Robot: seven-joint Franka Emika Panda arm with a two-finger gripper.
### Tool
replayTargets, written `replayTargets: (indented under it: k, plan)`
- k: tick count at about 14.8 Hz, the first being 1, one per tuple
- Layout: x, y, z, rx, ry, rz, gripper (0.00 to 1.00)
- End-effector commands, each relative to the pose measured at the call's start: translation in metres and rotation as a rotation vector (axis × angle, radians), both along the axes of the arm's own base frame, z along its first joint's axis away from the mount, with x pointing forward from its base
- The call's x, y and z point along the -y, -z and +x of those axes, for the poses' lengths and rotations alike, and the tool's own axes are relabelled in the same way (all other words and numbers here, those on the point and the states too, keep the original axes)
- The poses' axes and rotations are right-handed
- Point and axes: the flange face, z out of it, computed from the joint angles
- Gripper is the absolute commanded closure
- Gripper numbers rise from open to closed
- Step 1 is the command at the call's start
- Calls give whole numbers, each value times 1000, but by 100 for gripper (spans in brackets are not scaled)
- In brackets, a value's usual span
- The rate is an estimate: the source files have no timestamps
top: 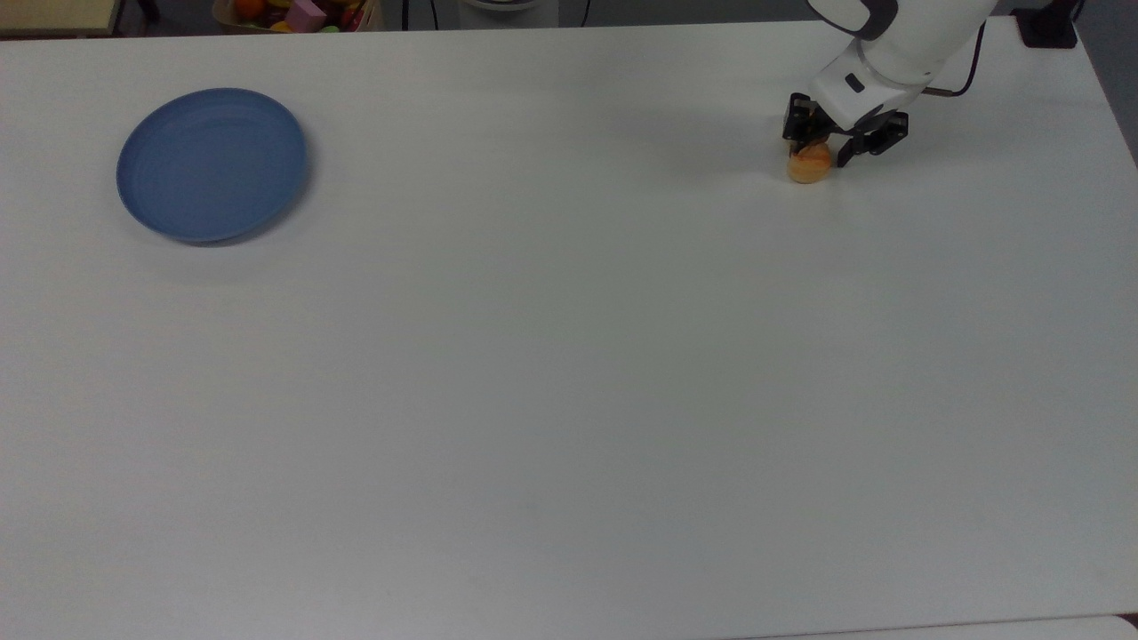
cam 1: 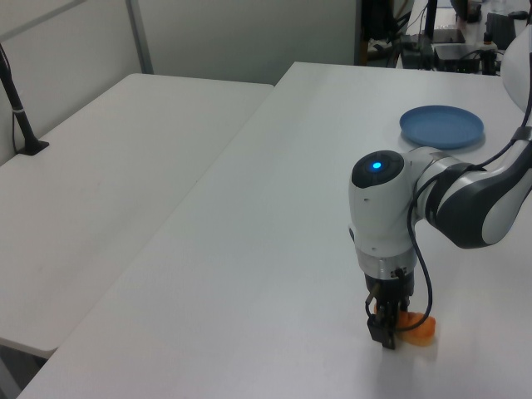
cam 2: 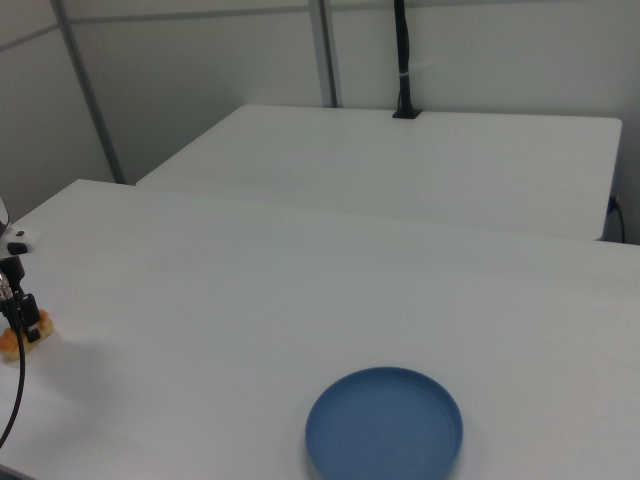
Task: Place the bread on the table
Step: 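Lower the bread roll onto the table and open the gripper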
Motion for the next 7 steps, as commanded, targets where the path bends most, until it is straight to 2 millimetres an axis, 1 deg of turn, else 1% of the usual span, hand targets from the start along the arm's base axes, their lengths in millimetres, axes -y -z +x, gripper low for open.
replayTargets:
  k: [1, 7]
  plan:
    - [-2, 2, 1, 22, 24, -24, 0]
    - [-1, 0, 2, 38, 27, -35, 0]
